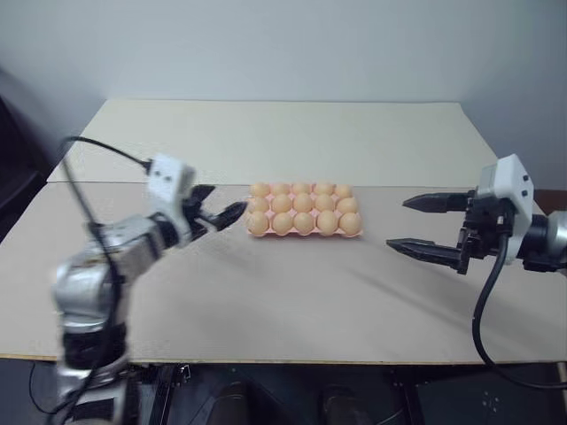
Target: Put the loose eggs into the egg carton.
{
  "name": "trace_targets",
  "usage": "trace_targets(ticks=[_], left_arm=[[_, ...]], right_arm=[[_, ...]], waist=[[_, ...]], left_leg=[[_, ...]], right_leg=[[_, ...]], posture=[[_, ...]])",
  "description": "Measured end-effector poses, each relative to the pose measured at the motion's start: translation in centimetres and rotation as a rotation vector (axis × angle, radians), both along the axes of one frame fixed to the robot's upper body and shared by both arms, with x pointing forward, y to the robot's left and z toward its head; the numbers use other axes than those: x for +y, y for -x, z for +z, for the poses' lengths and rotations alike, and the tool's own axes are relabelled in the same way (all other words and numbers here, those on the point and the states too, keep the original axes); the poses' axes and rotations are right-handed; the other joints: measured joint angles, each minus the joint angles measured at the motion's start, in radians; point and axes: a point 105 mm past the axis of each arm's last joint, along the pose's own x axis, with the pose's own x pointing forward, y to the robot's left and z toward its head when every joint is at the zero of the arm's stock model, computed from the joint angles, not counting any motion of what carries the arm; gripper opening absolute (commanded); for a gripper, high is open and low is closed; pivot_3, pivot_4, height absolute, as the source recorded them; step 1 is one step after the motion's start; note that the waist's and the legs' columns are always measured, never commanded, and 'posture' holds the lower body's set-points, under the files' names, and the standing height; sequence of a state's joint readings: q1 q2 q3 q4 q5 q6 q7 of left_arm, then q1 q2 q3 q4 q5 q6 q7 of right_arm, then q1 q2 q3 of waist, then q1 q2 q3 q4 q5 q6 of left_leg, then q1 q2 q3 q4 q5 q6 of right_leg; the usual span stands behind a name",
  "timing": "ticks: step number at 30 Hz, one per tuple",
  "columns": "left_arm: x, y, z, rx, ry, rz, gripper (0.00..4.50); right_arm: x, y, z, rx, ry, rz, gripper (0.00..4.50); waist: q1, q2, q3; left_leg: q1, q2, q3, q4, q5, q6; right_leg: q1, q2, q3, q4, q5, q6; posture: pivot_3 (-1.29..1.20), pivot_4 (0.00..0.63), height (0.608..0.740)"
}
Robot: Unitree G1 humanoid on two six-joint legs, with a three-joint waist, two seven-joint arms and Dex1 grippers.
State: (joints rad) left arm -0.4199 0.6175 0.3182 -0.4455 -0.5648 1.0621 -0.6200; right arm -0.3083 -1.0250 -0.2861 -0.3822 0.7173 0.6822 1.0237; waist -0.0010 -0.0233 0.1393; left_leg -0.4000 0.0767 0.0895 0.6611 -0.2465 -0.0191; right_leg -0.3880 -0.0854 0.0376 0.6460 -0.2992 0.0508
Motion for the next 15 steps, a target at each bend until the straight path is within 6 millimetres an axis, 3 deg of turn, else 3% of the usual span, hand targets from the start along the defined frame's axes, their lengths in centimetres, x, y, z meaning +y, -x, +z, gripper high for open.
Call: trace_targets(ticks=[5,8,15], left_arm=[[4.6,2.7,-0.7,0.11,-0.066,0.001,4.4],[6.3,4.6,-0.6,0.165,-0.091,-0.037,4.4],[9.2,7.1,3.9,0.095,-0.118,-0.109,4.4]], right_arm=[[-1.0,-0.6,-0.3,0.005,0.007,-0.031,4.5],[-2.0,-0.9,-0.5,0.017,0.024,-0.057,4.5],[-6.7,-1.7,0.2,0.02,-0.007,-0.175,4.5]], waist=[[0.004,0.0,0.0],[0.004,-0.001,0.0],[0.009,0.0,0.0]], left_leg=[[0.0,0.0,0.0,0.0,-0.001,0.001],[-0.001,0.0,0.001,0.0,-0.001,0.001],[0.001,0.0,0.003,-0.001,-0.002,0.003]], right_leg=[[0.0,0.0,0.0,-0.001,0.0,0.0],[-0.001,0.0,-0.001,-0.001,0.0,0.0],[0.0,0.0,0.0,-0.001,-0.001,-0.001]], posture=[[0.0,0.15,0.74],[0.0,0.15,0.74],[0.0,0.15,0.74]])
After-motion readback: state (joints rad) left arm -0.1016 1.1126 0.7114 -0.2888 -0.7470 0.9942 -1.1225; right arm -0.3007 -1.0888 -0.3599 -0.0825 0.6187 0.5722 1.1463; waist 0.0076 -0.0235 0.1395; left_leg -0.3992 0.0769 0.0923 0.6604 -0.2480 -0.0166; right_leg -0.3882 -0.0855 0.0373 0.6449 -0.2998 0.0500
